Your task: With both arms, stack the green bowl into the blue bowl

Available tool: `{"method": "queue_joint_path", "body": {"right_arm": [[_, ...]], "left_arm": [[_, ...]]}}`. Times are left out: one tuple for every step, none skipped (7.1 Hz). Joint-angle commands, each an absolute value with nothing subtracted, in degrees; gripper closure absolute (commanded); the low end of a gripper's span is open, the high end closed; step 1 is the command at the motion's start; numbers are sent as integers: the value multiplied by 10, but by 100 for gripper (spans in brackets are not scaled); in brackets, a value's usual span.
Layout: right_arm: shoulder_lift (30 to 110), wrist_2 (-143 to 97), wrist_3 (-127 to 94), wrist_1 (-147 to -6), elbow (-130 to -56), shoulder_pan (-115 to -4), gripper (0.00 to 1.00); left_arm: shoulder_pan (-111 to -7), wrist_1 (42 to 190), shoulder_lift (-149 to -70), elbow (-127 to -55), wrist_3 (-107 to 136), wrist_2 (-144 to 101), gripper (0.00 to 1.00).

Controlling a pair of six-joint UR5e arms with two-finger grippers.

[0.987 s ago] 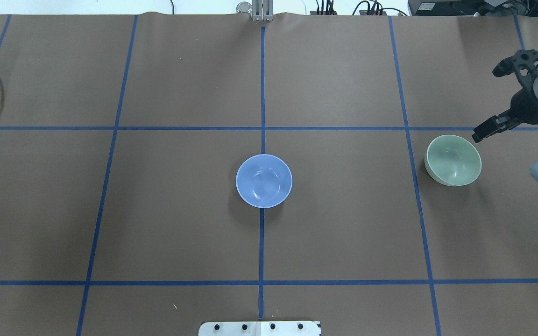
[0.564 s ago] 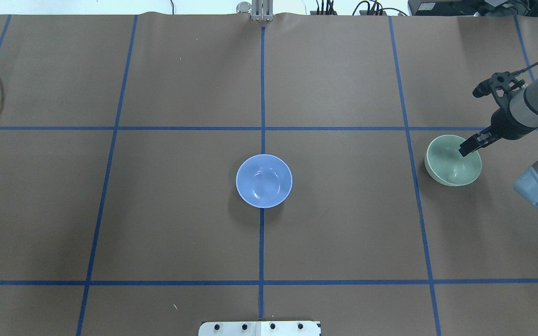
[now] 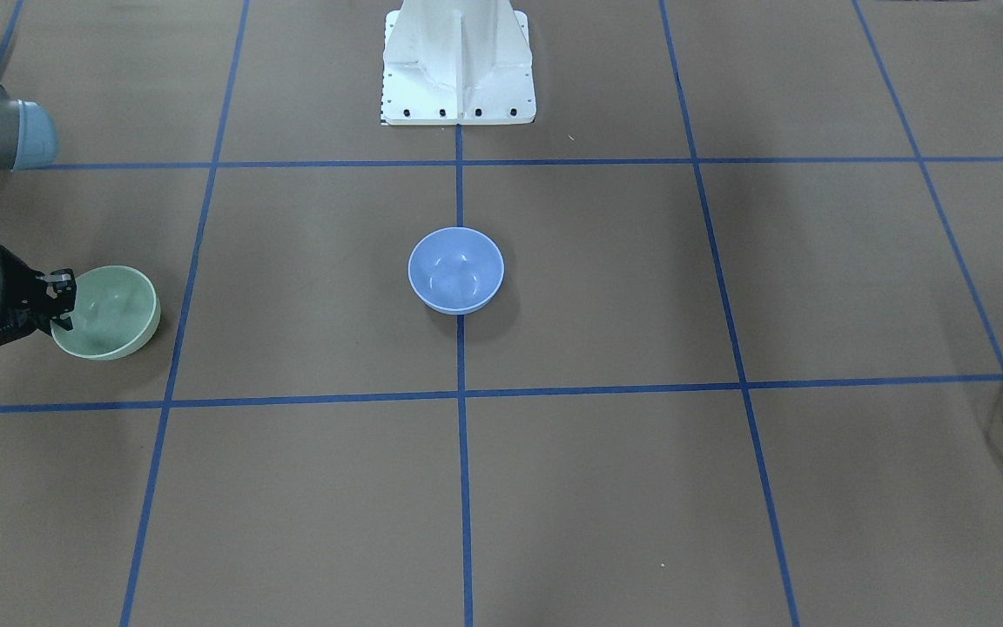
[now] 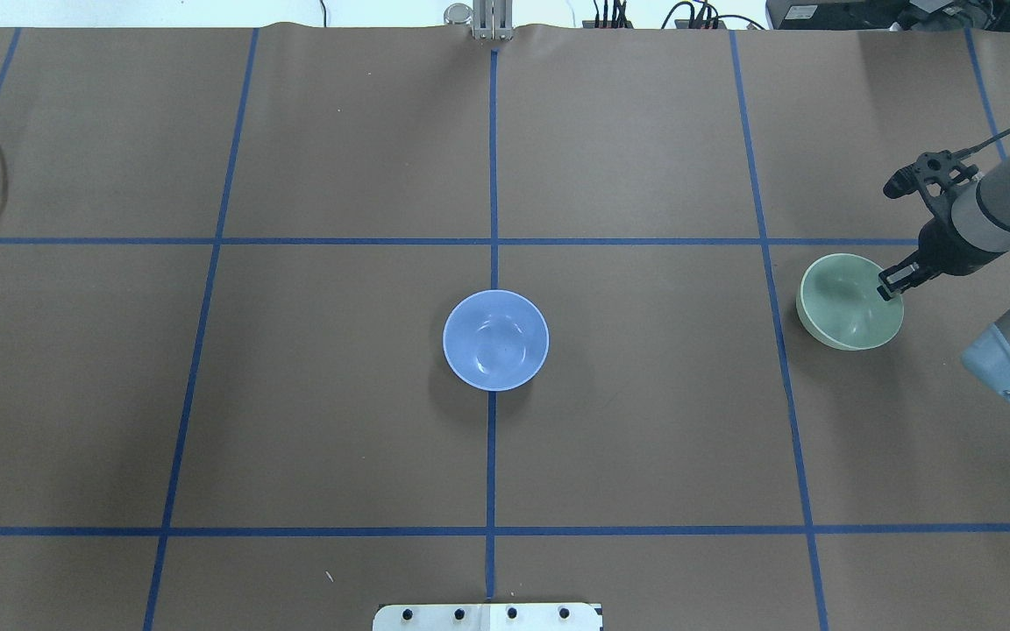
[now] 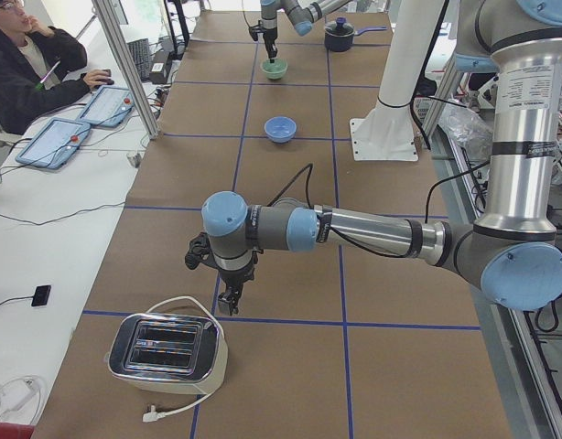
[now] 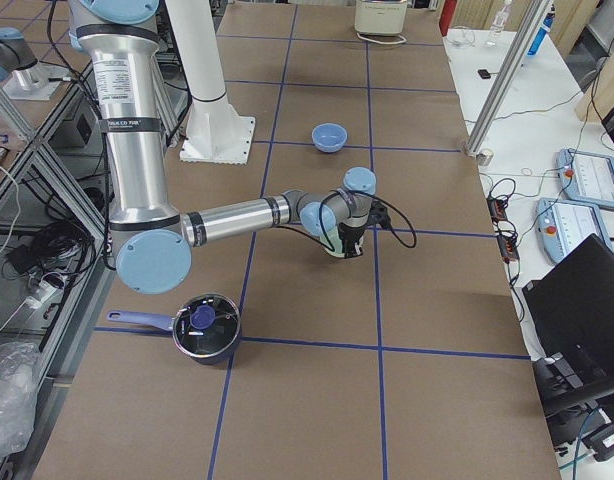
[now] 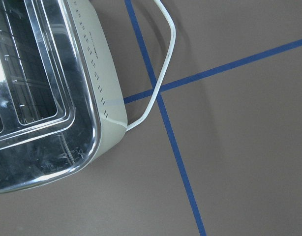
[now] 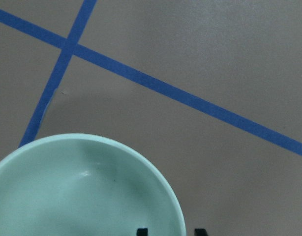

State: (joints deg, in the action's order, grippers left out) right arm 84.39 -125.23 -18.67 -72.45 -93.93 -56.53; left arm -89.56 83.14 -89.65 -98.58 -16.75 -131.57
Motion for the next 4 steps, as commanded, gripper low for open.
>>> {"method": "queue_joint_path", "body": {"right_arm": [[840,-1270,-189,-726,-944,-572,100],[830,-1314,-216,-727,-944,-598,100],[809,-1356,-289,-725,-958,-611,100],[788,-1354,-384,-728,-989,-610,100]], "left_arm": [[-896,831,-896,-986,-166,-1316,1],[-896,828,-896,-984,-151,-1316,1],[-896,831,-889,-984,-111,-1316,1],[-896,837,-876,-988,-83,-1316,2]]}}
